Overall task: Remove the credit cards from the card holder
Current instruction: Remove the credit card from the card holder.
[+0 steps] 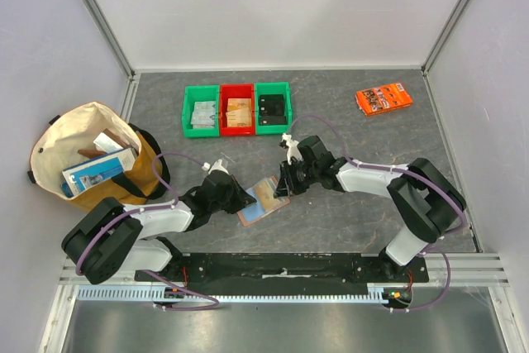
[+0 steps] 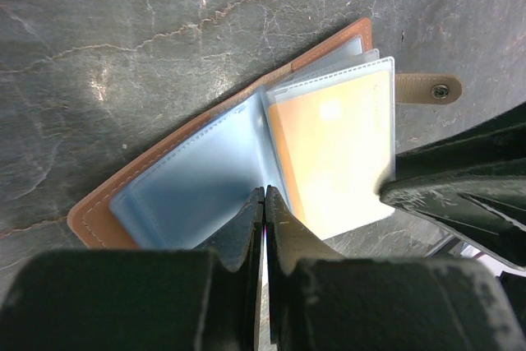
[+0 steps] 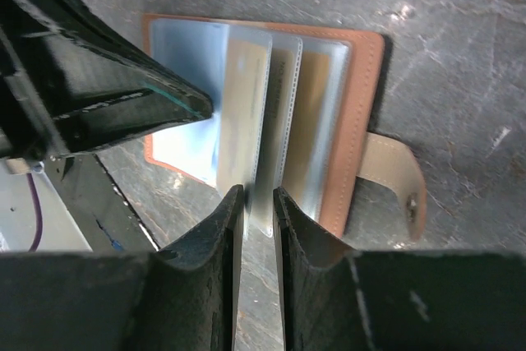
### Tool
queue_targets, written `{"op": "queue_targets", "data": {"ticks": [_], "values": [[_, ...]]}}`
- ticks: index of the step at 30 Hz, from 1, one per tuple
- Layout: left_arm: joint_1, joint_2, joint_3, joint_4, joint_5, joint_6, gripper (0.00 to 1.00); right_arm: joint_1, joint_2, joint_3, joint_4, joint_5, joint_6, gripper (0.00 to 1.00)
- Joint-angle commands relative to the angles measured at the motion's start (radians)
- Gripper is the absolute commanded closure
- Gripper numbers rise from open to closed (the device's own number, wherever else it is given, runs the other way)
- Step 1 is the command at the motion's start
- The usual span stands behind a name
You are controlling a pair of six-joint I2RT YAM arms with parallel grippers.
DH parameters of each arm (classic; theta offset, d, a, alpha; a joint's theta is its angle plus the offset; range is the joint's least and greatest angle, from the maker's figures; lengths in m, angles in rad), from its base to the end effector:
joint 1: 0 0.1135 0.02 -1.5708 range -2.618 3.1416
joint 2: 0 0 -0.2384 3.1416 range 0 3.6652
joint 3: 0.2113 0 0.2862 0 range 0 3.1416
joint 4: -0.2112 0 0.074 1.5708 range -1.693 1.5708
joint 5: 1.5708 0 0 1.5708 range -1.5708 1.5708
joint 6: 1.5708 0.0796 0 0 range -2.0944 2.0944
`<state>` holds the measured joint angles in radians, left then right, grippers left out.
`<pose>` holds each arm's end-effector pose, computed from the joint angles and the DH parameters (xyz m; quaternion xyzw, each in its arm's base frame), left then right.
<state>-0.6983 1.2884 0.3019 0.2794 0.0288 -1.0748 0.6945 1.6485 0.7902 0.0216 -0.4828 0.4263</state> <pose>0.2090 -0.1784 0.0424 -0.1640 0.8932 -0.3326 0.2544 0.2558 0.2611 0.0714 -0.2062 0.8867 0.3742 0.1766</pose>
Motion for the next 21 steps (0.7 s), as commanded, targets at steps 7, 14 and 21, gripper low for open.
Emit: {"op": "queue_targets", "data": {"ticks": [7,14,21], "values": [[-0.004,-0.017,-0.01,-0.057,-0.033,0.046,0.92,0.036,-0.073,0.083,0.008,-0.059,-0.004,0.69],[-0.006,-0.066,-0.027,-0.057,-0.038,0.024,0.91,0.056,-0.055,0.083,0.015,-0.056,-0.004,0.69],[-0.006,-0.084,-0.035,-0.046,-0.035,0.021,0.91,0.065,-0.046,0.086,0.038,-0.079,0.006,0.7]]}}
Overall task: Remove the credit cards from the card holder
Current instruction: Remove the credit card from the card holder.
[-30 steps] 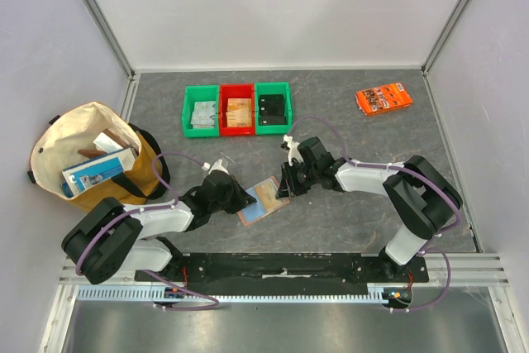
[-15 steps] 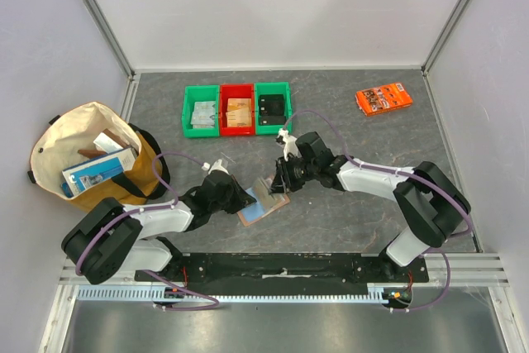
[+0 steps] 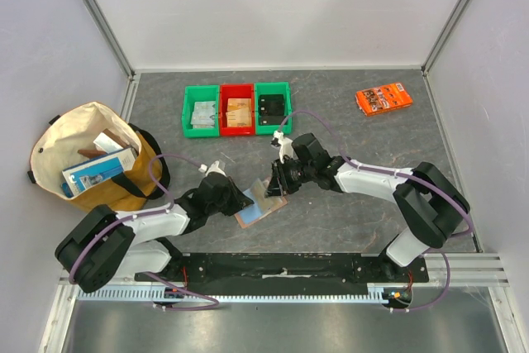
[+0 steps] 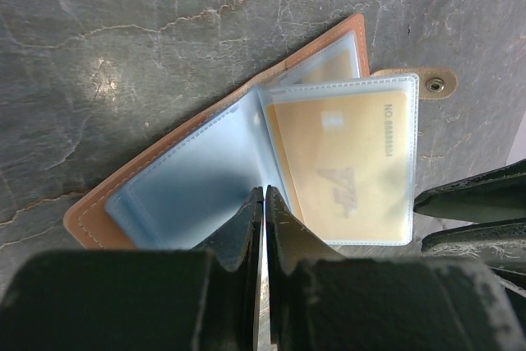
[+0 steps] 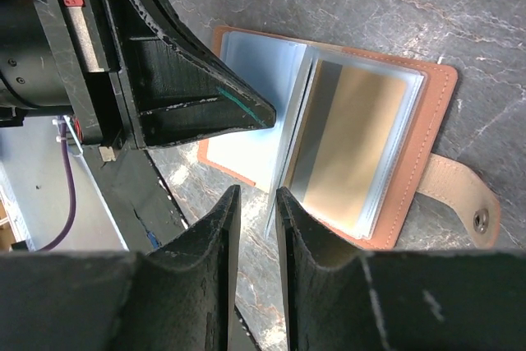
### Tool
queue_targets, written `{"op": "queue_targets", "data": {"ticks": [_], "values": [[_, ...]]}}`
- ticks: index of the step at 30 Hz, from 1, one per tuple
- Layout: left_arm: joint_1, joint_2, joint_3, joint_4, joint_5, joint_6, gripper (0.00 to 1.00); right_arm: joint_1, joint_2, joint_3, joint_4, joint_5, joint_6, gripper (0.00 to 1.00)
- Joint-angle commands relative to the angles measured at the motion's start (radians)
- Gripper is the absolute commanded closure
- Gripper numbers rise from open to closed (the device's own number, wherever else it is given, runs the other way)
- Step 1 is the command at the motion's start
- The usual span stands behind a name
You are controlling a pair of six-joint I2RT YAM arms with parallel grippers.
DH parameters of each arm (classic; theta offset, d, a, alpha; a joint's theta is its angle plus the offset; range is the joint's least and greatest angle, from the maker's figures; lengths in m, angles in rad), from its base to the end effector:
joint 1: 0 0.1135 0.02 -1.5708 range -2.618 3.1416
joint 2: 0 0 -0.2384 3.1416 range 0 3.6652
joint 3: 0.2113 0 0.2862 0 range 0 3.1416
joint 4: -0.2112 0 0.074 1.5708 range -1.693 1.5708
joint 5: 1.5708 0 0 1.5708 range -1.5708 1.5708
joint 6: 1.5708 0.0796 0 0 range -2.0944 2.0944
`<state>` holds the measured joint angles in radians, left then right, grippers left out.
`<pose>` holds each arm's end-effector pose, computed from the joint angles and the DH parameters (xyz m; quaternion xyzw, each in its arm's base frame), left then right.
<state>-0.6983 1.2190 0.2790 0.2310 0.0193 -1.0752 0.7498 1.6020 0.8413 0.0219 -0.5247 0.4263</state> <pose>0.2042 -0.1734 0.0467 -0.1662 0.8932 -0.3293 0.2572 0.2488 0.2862 0.1061 -0.2457 0.8550 0.4139 0.1932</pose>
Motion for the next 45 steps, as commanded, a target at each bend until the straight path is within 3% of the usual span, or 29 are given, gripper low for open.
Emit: {"op": "queue_targets", "data": {"ticks": [1,14,23,24,27,36,41,45], "values": [[-0.003,-0.016,-0.015,0.008,-0.024,0.018,0.91,0.011,-0.002,0.035,0.045,-0.043,0.006,0.7],[-0.004,-0.022,-0.05,0.048,-0.024,-0.019,0.91,0.023,0.053,0.024,0.113,-0.06,0.055,0.74],[-0.004,-0.069,-0.124,0.134,-0.024,-0.077,0.91,0.043,0.076,0.031,0.145,-0.084,0.08,0.86],[-0.004,-0.072,-0.129,0.14,-0.024,-0.078,0.91,0.045,0.072,0.033,0.148,-0.089,0.081,0.86],[-0.006,-0.076,-0.136,0.152,-0.024,-0.08,0.92,0.049,0.053,0.041,0.147,-0.098,0.08,0.73],[-0.006,-0.082,-0.143,0.159,-0.024,-0.088,0.91,0.051,0.052,0.035,0.187,-0.112,0.111,0.71],[-0.004,-0.084,-0.143,0.159,-0.024,-0.088,0.91,0.051,0.072,0.031,0.196,-0.098,0.126,0.77],[-0.004,-0.084,-0.144,0.159,-0.024,-0.089,0.92,0.051,0.079,0.03,0.188,-0.089,0.123,0.88]]}}
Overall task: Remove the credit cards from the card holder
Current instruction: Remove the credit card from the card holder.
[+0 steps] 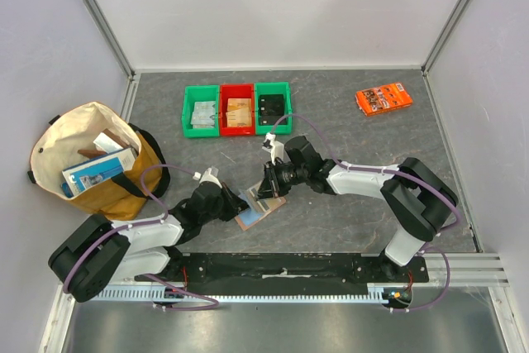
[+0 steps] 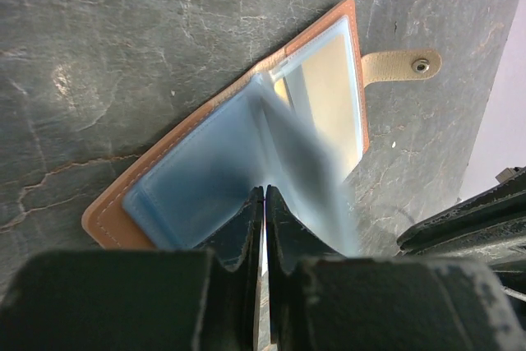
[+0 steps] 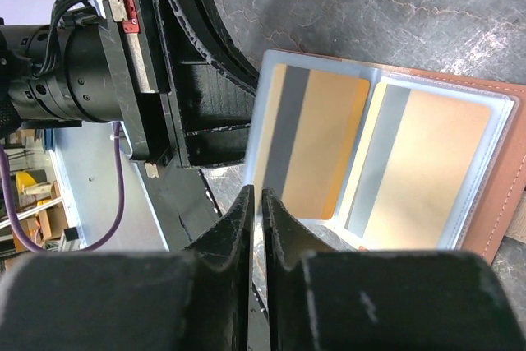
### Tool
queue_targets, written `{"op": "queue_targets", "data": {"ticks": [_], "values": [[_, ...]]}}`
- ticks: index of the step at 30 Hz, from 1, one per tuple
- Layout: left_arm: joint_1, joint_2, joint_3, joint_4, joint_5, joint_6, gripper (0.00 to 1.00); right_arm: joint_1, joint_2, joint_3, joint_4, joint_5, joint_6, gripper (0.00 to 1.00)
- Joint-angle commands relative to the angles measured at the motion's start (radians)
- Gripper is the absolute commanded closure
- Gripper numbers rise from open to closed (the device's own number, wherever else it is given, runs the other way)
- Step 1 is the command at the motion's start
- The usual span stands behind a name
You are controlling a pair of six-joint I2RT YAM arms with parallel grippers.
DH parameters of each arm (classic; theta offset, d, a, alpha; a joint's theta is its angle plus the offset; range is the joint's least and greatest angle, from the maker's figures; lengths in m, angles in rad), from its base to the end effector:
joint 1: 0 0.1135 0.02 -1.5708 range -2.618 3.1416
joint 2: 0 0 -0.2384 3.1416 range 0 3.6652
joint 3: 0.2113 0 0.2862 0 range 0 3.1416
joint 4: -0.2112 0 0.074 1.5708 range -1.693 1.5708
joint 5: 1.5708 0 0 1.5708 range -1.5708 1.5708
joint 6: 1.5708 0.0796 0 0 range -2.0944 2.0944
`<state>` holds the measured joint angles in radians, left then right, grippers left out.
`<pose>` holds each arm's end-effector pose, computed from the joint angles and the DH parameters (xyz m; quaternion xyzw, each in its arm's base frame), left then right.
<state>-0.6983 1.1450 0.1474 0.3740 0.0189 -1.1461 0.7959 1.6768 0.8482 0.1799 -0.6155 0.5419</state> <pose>0.1893 -0.1609 0.0384 -0.1934 0.8686 -0.3686 0.2688 0.2396 0.3104 0.1009 -0.2418 0.8295 0.4758 0.1644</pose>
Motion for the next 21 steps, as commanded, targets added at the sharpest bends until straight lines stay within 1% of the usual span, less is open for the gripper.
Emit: {"op": "queue_targets", "data": {"ticks": [1,5,9,10,11,14,15,16,17,20,21], "values": [[-0.004,-0.011,-0.012,0.016,-0.023,-0.017,0.92,0.005,0.006,0.023,0.024,0.008,0.004,0.89],[-0.006,-0.011,-0.011,0.017,-0.023,-0.018,0.92,0.005,0.009,0.028,-0.014,0.048,-0.019,0.9],[-0.004,-0.034,-0.009,0.005,-0.023,-0.017,0.92,0.008,0.003,0.029,-0.023,0.045,-0.04,0.8],[-0.004,-0.048,-0.005,-0.018,-0.023,-0.021,0.92,0.011,-0.002,0.032,-0.028,0.048,-0.049,0.76],[-0.004,-0.066,0.003,-0.053,-0.023,-0.02,0.91,0.014,-0.005,0.037,-0.04,0.056,-0.06,0.72],[-0.006,-0.16,0.05,-0.246,-0.049,0.009,0.92,0.017,-0.014,0.043,-0.077,0.091,-0.091,0.62],[-0.004,-0.221,0.067,-0.32,-0.069,0.02,0.91,0.019,-0.015,0.045,-0.086,0.102,-0.097,0.6],[-0.004,-0.27,0.079,-0.367,-0.097,0.031,0.91,0.019,-0.012,0.045,-0.091,0.108,-0.103,0.59],[-0.004,-0.313,0.089,-0.462,-0.117,0.043,0.91,0.02,-0.008,0.045,-0.095,0.109,-0.108,0.59],[-0.004,-0.425,0.1,-0.561,-0.149,0.059,0.9,0.025,0.003,0.049,-0.091,0.102,-0.105,0.59],[-0.004,-0.445,0.098,-0.57,-0.149,0.059,0.9,0.028,0.007,0.052,-0.088,0.1,-0.103,0.59]]}}
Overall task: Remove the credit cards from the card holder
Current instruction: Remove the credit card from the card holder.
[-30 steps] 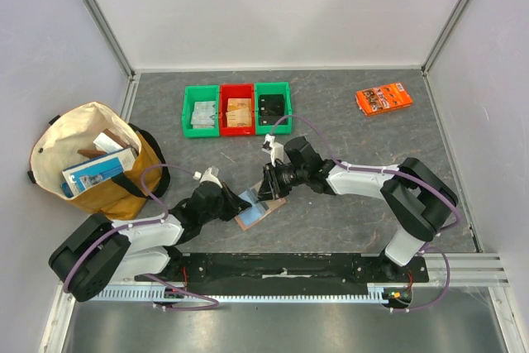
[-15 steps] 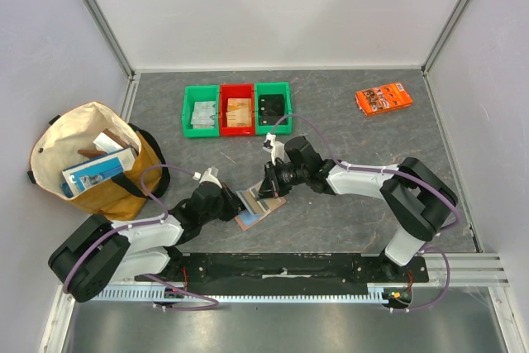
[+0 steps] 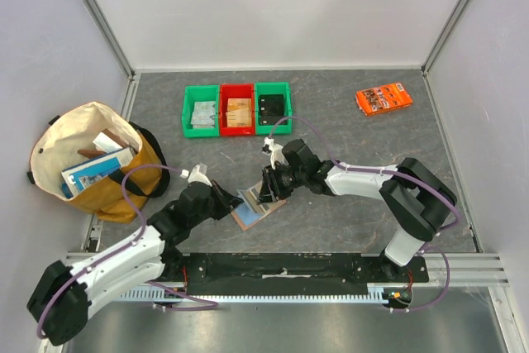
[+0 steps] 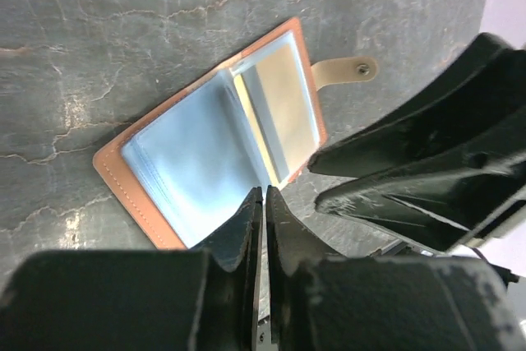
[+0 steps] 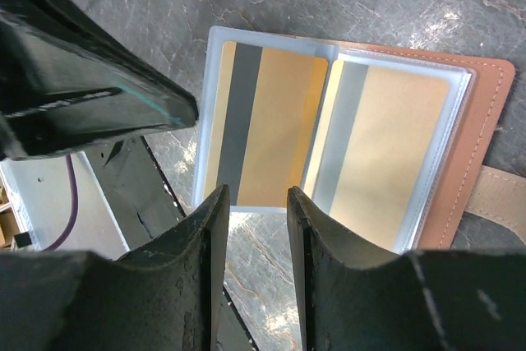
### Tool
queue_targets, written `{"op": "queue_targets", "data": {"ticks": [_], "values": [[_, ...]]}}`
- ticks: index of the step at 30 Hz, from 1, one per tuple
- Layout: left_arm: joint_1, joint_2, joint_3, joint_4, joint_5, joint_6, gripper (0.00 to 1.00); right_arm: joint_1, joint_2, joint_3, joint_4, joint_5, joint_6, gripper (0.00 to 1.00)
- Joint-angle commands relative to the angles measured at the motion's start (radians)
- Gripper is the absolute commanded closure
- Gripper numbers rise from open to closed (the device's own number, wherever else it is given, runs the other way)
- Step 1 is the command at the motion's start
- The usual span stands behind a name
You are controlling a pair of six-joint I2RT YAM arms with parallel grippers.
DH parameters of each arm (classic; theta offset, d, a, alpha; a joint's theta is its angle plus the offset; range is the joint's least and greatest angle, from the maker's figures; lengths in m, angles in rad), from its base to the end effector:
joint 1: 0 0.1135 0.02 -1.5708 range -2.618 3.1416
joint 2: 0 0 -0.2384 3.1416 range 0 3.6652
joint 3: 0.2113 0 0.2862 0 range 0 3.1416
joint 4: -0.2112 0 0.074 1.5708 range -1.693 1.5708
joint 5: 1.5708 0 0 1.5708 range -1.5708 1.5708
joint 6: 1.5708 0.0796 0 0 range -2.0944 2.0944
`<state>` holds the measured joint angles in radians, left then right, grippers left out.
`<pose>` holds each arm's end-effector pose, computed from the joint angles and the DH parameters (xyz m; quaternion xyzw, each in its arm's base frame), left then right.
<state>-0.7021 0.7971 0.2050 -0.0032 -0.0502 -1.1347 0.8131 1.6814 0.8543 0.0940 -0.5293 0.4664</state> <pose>0.1906 -0.1560 0.0916 -0.2010 0.8600 -0.3589 0.3021 0.2361 0.3080 0.0896 -0.2569 0.8502 0.4261 0.1723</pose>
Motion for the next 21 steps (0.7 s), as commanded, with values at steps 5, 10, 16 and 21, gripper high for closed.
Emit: {"op": "queue_targets", "data": {"ticks": [5,10,16,21], "values": [[0.001,-0.099,0.045,-0.213,-0.056,0.042,0.9,0.015,0.024,0.065,0.006,0.022,-0.02,0.59],[0.0,-0.043,0.039,-0.16,-0.045,0.052,0.9,0.014,0.052,0.074,0.018,0.002,-0.009,0.59],[0.0,0.125,0.051,-0.087,-0.011,0.073,0.92,0.015,0.106,0.075,0.033,0.011,0.011,0.59],[-0.002,0.183,0.04,-0.063,-0.008,0.075,0.94,0.015,0.146,0.071,0.039,0.017,0.011,0.59]]}}
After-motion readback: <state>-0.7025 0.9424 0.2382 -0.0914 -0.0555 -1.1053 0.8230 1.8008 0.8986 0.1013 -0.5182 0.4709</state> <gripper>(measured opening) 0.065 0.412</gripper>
